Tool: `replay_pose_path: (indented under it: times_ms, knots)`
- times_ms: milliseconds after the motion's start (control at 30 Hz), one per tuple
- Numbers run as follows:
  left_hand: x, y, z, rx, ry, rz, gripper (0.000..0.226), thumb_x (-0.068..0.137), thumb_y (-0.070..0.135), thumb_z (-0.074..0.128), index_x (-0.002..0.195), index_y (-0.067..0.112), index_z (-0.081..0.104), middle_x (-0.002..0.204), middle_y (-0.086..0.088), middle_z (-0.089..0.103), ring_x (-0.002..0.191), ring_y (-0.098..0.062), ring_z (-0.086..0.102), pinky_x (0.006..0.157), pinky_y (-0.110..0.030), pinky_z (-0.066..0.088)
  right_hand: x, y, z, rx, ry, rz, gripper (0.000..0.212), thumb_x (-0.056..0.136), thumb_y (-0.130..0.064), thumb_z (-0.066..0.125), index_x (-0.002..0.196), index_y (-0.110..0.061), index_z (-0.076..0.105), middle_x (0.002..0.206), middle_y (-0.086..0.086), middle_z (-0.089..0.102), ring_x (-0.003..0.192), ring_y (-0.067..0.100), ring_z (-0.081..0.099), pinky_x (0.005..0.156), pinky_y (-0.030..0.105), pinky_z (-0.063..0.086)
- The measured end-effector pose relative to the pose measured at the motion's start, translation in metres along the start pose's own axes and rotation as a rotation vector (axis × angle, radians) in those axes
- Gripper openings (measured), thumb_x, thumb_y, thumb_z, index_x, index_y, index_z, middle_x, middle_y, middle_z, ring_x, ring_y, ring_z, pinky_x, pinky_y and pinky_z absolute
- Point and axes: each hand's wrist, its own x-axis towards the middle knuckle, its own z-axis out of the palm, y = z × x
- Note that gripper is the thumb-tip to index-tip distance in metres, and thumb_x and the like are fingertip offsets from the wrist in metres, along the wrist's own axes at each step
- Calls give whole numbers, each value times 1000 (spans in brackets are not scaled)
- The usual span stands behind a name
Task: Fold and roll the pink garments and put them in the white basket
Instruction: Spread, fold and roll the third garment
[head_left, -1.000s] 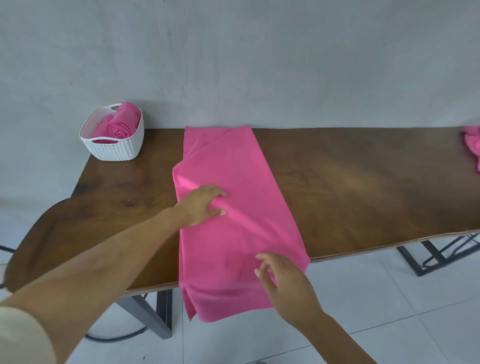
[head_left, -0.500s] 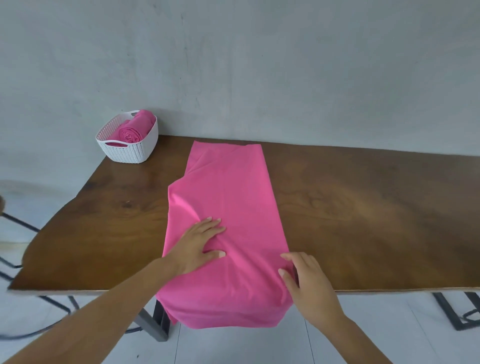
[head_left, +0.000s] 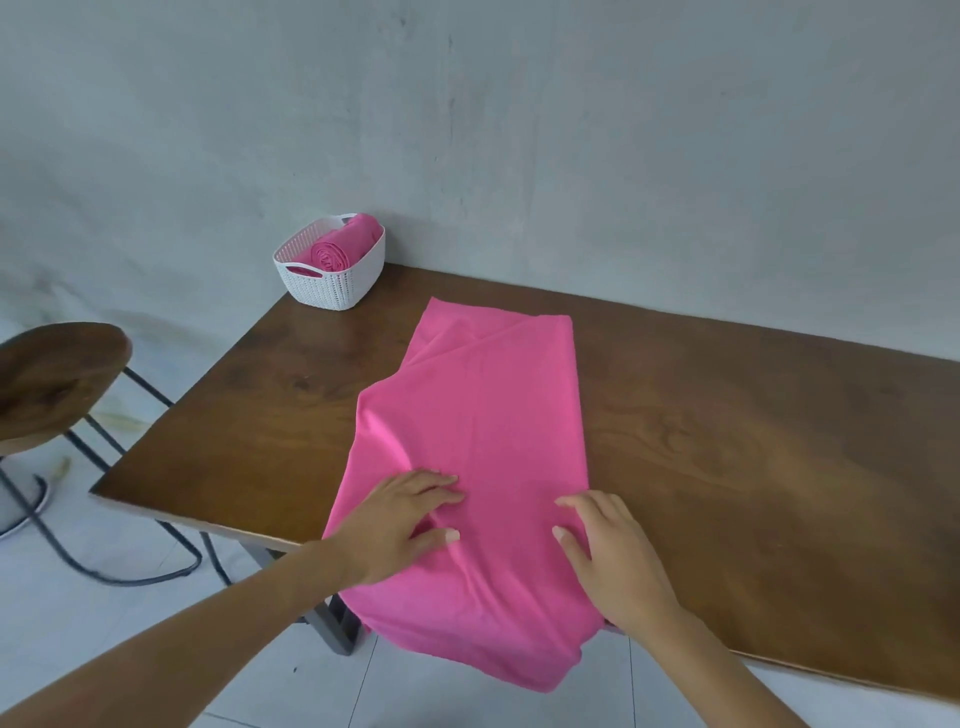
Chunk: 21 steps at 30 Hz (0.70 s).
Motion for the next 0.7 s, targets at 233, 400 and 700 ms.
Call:
replay_pose_path:
  times_ms: [233,400,700]
  knots:
    - [67,-19,-60,75,259,-76,64,93,66,33,131,25,64,133,4,60,126,-19,53,109,-40,39,37,3,0,-42,-40,7,30,102,-37,54,130,-26,58,124,-13,57,119,9,49,104,30,42]
    - [141,-56,-102,85,288,-245,41,100,43,56,132,19,61,127,-6,60,115,-31,57,96,-44,48,59,-1,0,-49,-49,60,29,103,-39,50,129,-30,57,123,-19,56,115,2,48,104,21,38]
    - [225,-108,-105,-73,110,-451,32,99,40,59,109,10,59,105,-9,59,98,-29,59,82,-40,52,100,-9,-1,-54,-75,206,17,103,-41,49,113,-34,61,97,-25,55,100,0,53,88,17,43]
